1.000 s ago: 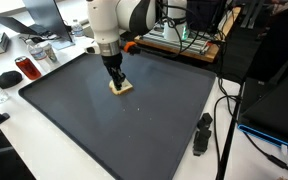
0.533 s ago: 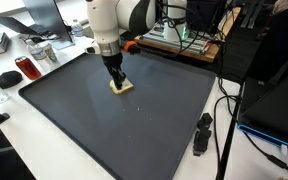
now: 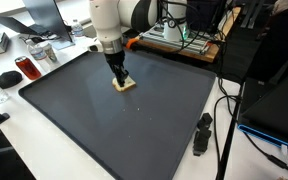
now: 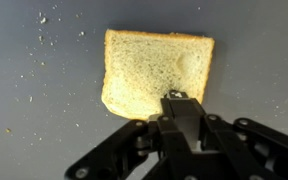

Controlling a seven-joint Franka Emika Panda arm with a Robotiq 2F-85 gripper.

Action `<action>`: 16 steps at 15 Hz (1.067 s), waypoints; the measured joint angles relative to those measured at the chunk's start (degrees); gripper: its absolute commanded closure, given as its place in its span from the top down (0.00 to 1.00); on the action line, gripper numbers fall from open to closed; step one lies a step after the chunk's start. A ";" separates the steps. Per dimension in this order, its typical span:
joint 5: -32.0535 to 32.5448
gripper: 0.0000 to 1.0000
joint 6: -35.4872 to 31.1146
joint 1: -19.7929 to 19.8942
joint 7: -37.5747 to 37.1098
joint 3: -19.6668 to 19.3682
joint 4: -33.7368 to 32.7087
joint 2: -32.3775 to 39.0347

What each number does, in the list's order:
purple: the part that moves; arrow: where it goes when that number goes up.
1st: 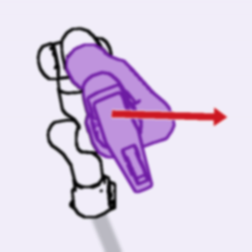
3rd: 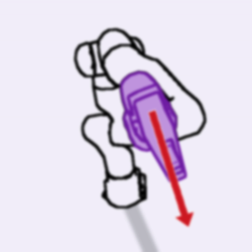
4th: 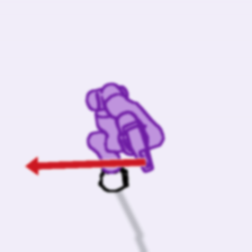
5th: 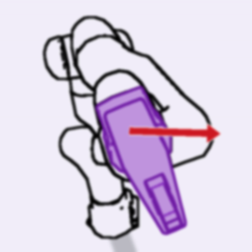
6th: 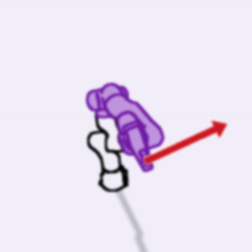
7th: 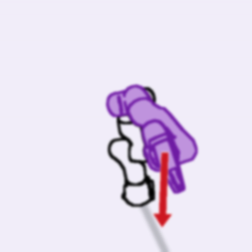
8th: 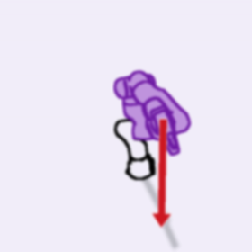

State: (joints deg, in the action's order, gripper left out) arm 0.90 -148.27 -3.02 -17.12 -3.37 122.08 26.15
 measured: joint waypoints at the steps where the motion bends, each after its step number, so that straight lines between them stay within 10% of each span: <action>1: 0.04 0.05 0.00 0.00 0.00 0.00 0.60 -0.68; 16: 9.37 0.05 5.09 -3.47 -6.13 -0.67 3.69 -8.90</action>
State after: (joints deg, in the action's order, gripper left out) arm 10.26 -143.18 -6.49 -23.25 -4.04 125.78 17.25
